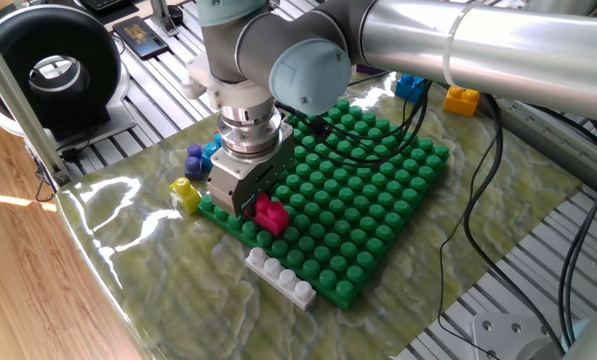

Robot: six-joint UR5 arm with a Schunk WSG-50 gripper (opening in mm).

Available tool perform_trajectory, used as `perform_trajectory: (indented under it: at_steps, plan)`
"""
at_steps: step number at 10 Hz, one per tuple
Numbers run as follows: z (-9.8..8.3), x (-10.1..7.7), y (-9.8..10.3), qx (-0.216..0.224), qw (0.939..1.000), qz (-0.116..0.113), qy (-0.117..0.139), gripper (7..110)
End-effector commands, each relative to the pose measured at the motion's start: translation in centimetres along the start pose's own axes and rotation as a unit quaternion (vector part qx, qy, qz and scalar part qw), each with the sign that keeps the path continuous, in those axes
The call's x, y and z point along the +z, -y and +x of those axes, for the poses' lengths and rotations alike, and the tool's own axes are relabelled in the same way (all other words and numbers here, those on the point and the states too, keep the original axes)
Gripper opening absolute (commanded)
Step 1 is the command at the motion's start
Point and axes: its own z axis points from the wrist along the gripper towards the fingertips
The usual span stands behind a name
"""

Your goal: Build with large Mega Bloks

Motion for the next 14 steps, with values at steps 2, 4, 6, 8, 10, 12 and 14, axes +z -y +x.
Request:
perform_trajectory:
  at_steps: [2, 4, 6, 8, 10, 12, 14]
  plan:
    - [-0.07, -0.04, -0.11, 0.004, 0.9999, -0.01, 0.0, 7]
    - [-0.03, -0.03, 0.05, 0.003, 1.0, -0.009, -0.001, 7]
    - [-0.16, 0.13, 0.11, 0.002, 1.0, -0.01, 0.0, 7]
    - [-0.2, 0.23, -0.01, 0.003, 1.0, -0.009, 0.0, 7]
    - [-0.24, 0.2, -0.05, 0.004, 0.9999, -0.009, 0.0, 7]
    - [-0.2, 0.11, -0.11, 0.005, 0.9999, -0.013, 0.0, 7]
    - [-0.12, 0.06, -0.3, 0.007, 0.9998, -0.019, -0.001, 7]
